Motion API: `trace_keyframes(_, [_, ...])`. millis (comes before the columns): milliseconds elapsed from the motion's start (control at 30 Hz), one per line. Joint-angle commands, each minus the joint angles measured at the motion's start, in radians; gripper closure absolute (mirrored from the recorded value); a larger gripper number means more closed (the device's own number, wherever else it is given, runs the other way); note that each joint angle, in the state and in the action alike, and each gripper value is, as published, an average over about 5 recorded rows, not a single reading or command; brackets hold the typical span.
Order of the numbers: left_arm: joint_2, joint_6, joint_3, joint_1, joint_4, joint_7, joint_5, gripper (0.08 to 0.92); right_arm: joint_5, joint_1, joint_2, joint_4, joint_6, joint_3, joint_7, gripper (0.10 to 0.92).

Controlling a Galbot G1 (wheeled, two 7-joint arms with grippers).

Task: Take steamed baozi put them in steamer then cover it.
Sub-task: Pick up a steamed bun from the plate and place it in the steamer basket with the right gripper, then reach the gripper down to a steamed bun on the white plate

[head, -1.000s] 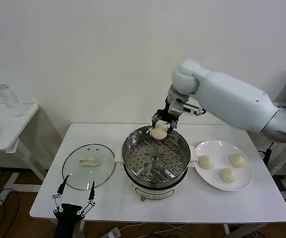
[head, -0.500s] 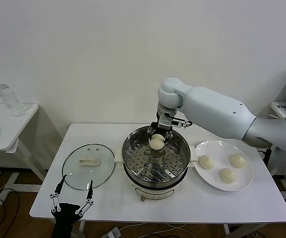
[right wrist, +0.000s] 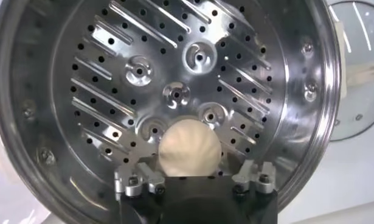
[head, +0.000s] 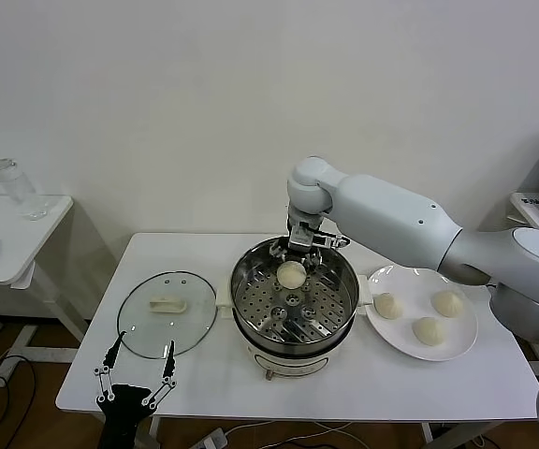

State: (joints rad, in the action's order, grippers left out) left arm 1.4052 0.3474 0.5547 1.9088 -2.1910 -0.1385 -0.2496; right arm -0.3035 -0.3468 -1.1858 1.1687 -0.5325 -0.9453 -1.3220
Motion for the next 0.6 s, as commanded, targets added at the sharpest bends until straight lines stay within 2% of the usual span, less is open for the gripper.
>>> trace_keyframes(33, [-0.003,-0.006,-0.002,-0.005,0.001,0.000,0.002,0.177,0.136,-0.044,0.110,0.106,0.056,0.053,-0.056,0.203])
trace_keyframes(167, [-0.007,-0.012,-0.007,-0.010,0.000,0.001,0.002,0.177,0.290,-0.112,0.229,0.140,0.140,0.088,-0.119,0.203])
trace_keyframes(300, [-0.012,-0.015,-0.014,-0.014,0.000,0.001,0.001,0.177,0.425,-0.184,0.353,0.069,0.249,0.043,-0.149,0.203])
trace_keyframes(467, [-0.019,-0.015,-0.020,-0.014,-0.003,0.001,0.000,0.177,0.516,-0.188,0.472,-0.048,0.390,-0.064,-0.124,0.203])
trace_keyframes(600, [-0.020,-0.016,-0.025,-0.016,-0.006,0.001,0.000,0.177,0.572,-0.141,0.534,-0.081,0.470,-0.178,-0.048,0.203])
